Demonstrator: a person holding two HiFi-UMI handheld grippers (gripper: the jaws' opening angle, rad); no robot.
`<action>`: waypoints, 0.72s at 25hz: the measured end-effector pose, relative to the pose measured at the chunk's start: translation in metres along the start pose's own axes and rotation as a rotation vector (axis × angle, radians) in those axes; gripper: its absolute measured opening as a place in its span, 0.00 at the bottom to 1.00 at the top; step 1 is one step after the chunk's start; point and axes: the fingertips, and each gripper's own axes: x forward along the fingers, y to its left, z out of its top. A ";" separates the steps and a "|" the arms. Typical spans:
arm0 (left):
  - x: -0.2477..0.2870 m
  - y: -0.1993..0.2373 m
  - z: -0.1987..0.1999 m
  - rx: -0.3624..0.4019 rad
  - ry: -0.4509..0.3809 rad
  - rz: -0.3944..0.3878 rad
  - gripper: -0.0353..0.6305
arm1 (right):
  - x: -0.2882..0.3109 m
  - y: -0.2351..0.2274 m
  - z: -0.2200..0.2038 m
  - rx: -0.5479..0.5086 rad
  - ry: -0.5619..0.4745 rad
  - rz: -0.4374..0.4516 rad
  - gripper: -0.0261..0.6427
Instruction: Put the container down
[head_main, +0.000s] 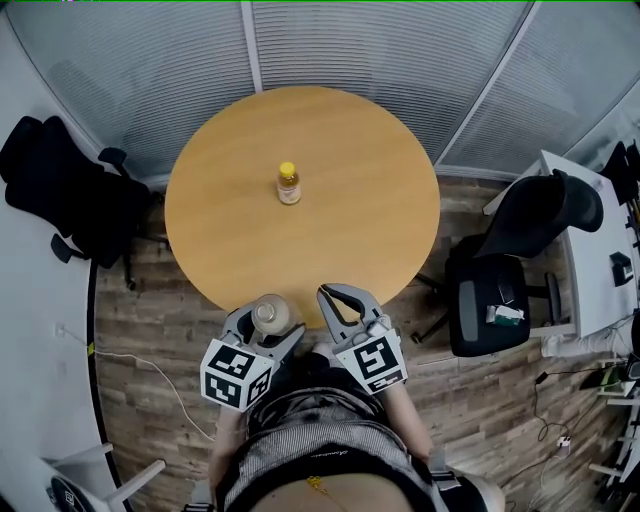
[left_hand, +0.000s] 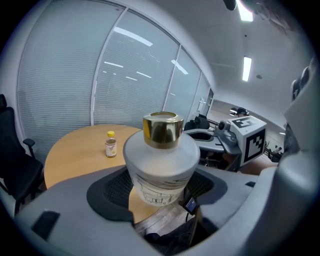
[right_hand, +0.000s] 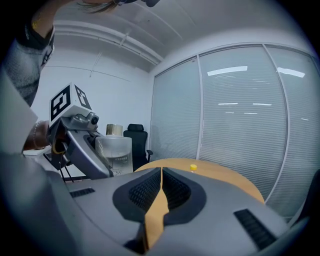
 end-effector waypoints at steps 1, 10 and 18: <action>0.002 -0.001 0.001 0.002 0.001 -0.005 0.56 | -0.001 -0.001 -0.001 0.003 0.003 -0.005 0.07; 0.016 0.005 0.009 0.044 0.025 -0.064 0.56 | 0.003 -0.016 -0.005 0.029 0.010 -0.073 0.07; 0.024 0.022 0.025 0.095 0.036 -0.120 0.56 | 0.023 -0.026 0.006 0.036 0.010 -0.122 0.07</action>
